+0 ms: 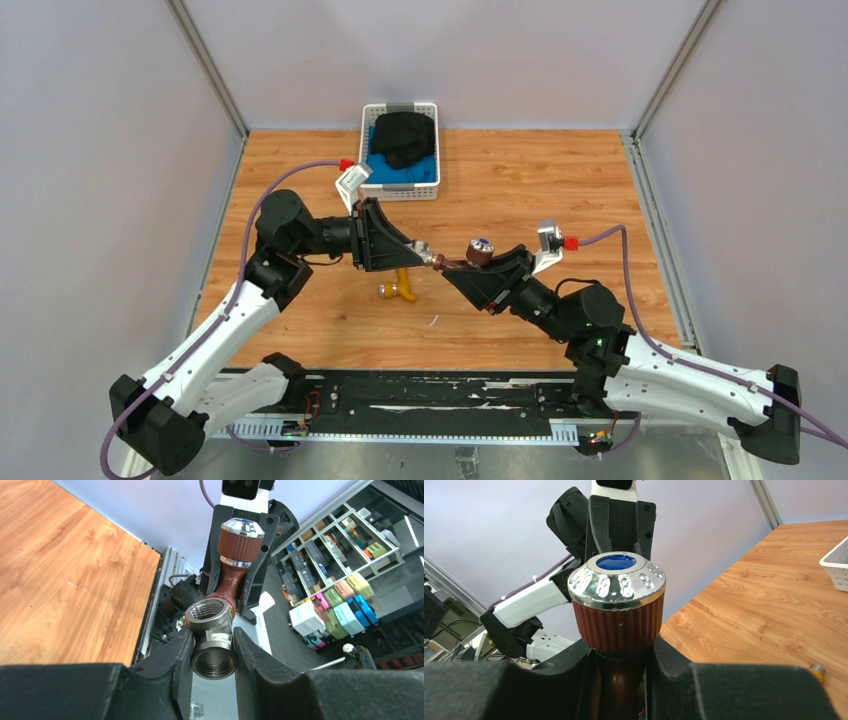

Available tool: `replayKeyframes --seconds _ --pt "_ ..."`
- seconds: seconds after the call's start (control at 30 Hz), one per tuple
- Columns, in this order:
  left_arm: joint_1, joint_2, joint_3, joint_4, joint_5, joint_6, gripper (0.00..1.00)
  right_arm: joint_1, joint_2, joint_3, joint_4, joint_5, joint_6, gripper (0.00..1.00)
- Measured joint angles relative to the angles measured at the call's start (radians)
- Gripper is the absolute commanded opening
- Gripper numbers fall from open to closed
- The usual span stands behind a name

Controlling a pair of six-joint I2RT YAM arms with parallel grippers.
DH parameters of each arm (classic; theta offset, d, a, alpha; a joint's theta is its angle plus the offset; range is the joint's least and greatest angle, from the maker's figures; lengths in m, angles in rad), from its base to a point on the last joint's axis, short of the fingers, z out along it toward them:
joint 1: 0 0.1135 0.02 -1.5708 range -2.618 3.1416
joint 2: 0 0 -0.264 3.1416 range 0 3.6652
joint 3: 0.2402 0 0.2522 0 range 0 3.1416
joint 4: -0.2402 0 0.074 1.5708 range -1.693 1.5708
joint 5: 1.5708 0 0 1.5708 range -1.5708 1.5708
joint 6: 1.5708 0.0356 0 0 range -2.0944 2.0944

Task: Install the water faucets
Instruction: Install the water faucet onto the adaptor.

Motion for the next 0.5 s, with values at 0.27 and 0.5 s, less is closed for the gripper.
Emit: replayKeyframes --seconds 0.27,0.5 --pt "-0.021 -0.089 -0.063 0.011 -0.07 0.072 0.0 -0.043 -0.004 0.023 -0.05 -0.061 0.089 0.0" --pt "-0.056 -0.15 -0.111 0.014 -0.143 0.181 0.0 -0.088 0.005 0.036 -0.082 -0.13 0.179 0.0"
